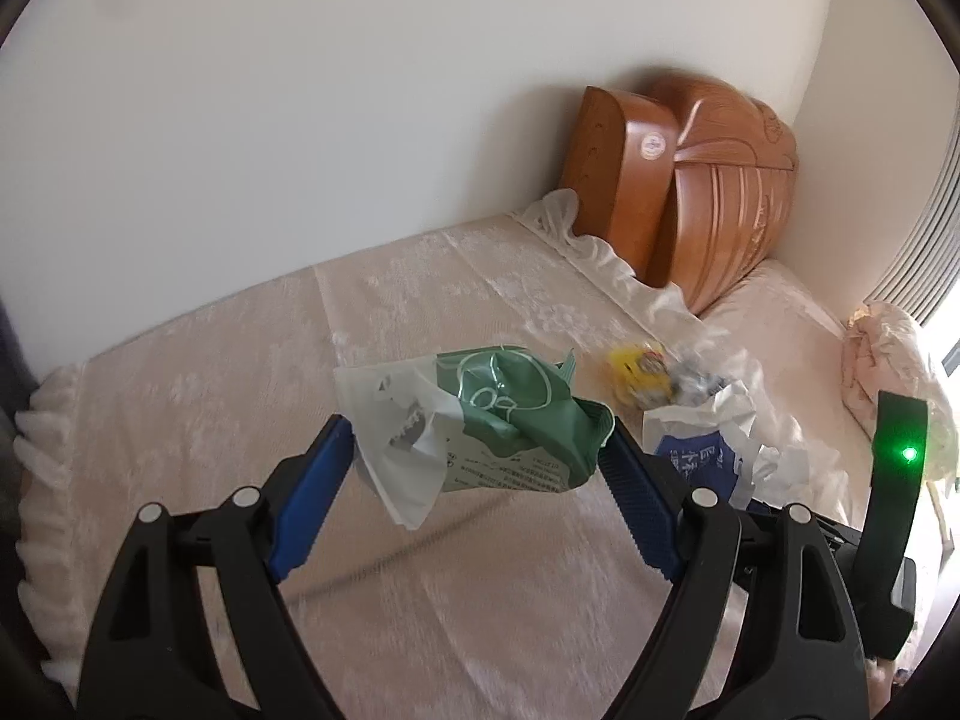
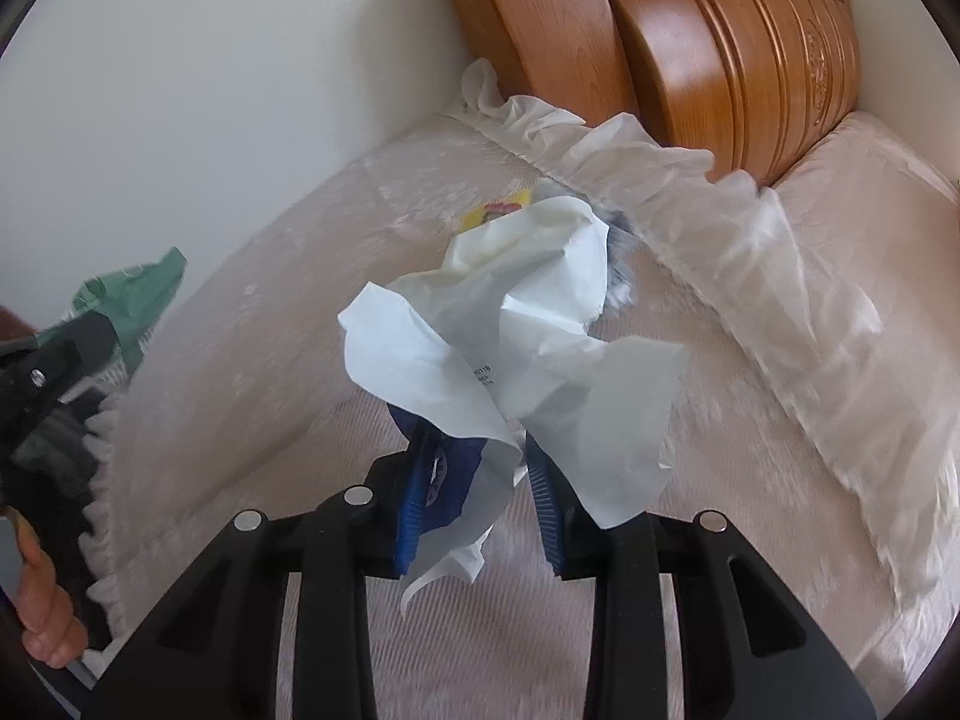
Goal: Collect trash
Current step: 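Carry the wrapper and white paper to the wastebasket and open both tools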
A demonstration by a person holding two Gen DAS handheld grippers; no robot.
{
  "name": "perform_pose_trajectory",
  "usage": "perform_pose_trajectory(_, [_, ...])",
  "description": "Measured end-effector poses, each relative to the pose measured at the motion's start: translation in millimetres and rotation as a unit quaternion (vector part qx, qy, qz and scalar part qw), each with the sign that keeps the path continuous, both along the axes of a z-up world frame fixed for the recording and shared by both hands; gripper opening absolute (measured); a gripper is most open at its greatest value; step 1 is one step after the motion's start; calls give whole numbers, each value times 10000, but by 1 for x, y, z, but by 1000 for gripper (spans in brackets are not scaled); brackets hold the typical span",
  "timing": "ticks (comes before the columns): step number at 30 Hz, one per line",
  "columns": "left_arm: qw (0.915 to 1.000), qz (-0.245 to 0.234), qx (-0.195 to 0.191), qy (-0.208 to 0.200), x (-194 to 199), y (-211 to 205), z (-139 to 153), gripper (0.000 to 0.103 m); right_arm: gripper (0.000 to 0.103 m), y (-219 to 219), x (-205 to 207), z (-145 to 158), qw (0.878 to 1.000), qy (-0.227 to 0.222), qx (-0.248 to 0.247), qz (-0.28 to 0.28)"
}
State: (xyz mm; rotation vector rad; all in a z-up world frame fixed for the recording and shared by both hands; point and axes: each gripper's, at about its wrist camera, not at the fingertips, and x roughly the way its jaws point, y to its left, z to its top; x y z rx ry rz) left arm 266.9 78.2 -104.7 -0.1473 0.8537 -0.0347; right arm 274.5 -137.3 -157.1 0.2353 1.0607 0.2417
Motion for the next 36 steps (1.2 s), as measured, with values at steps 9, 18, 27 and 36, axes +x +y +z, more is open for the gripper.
perform_pose_trajectory(9, [9992, -381, 98, 27, -72, -34, 19, 80, 32, -31, -86, 47, 9987, -332, 291, 252])
perform_pose_trajectory(18, [9943, -1060, -33, -87, -141, -107, 45, 80, 32, -110, -193, 85, 9976, -651, -180, -159])
perform_pose_trajectory(27, [9766, -2129, -187, -226, -204, -210, 59, 80, 32, -195, -279, 83, 9904, -650, -582, -1069])
perform_pose_trajectory(36, [9651, -2597, -49, -318, -236, -260, 65, 80, 32, -236, -320, 84, 9840, -795, -557, -1492])
